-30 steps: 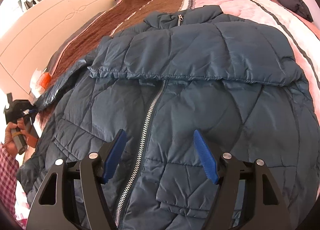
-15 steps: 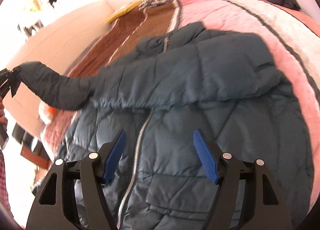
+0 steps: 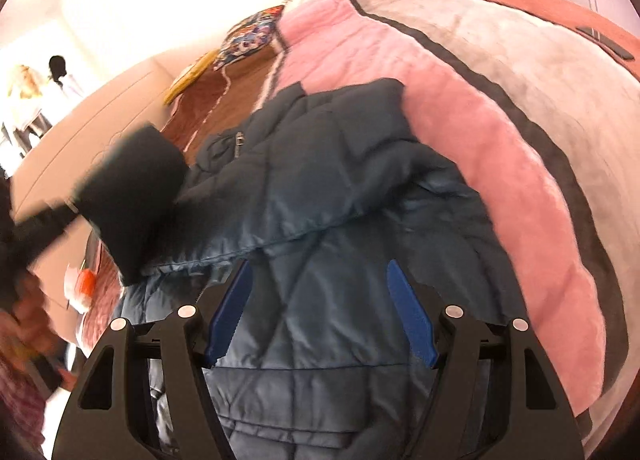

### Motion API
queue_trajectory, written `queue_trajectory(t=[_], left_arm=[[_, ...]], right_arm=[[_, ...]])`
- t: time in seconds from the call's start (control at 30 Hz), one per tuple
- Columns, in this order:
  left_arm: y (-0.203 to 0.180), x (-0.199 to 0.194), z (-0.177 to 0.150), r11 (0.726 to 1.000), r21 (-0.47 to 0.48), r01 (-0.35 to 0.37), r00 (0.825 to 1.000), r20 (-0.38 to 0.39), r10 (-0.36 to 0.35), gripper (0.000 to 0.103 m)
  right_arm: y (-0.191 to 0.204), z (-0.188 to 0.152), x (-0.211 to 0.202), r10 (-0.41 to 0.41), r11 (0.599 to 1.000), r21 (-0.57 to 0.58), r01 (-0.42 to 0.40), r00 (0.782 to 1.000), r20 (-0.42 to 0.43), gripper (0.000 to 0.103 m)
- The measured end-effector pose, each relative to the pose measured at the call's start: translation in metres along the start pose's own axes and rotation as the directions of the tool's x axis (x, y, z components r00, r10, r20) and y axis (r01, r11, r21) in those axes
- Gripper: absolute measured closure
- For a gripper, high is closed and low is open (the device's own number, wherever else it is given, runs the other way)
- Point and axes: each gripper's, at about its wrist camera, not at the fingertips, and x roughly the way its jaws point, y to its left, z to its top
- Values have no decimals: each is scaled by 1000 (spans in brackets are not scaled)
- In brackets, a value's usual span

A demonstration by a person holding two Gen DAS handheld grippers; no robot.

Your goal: Fold large clothes

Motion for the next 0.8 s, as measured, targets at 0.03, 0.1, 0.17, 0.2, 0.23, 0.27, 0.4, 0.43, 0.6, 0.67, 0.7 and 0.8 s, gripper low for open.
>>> queue_trajectory(t=[0.03, 0.1, 0.17, 0.2, 0.23, 0.27, 0.4, 0.43, 0.6, 0.67, 0.7, 0.8], left_arm=[[-3, 12, -4, 1000, 10, -4, 1000, -29, 4, 96], [-9, 28, -15, 1000, 15, -7, 997, -80, 8, 93], [-11, 40, -26, 1000, 12, -5, 992, -124, 6, 78], [-10, 42, -30, 1000, 13, 7, 990, -142, -5, 62], [-12, 42, -34, 1000, 9, 28, 988, -155, -26, 56], [-15, 41, -37, 999, 11, 42, 987, -153, -40, 47], [-19, 36, -46, 998, 41, 52, 986, -158, -45, 40], [-18, 31, -50, 997, 41, 59, 986, -161, -51, 40], [-2, 3, -67, 998, 12, 69, 988, -140, -66, 40], [3, -3, -73, 999, -2, 54, 990, -128, -53, 40], [8, -7, -77, 999, -11, 44, 992, -121, -45, 40], [25, -22, -92, 999, -45, -3, 995, -98, -1, 40]], right_arm=[[-4, 0, 1, 1, 1000, 11, -1, 1000, -3, 34], [-8, -1, 2, 5, 1000, 27, -5, 1000, -10, 34], [-11, -2, 4, 10, 999, 32, -10, 1000, -17, 34], [-11, -3, 5, 12, 999, 31, -11, 1000, -23, 34], [-11, -3, 7, 13, 999, 30, -12, 1000, -27, 34], [-10, -4, 8, 15, 1000, 26, -14, 999, -33, 34], [-7, -4, 10, 14, 1000, 12, -13, 999, -39, 34], [-5, -4, 10, 13, 1000, 6, -13, 999, -38, 34], [7, -7, 9, 23, 1000, -16, -24, 999, -45, 34], [11, -7, 12, 36, 999, -16, -37, 997, -62, 34], [14, -8, 16, 47, 999, -13, -48, 996, -79, 34], [21, -7, 28, 75, 997, -2, -76, 989, -127, 34]])
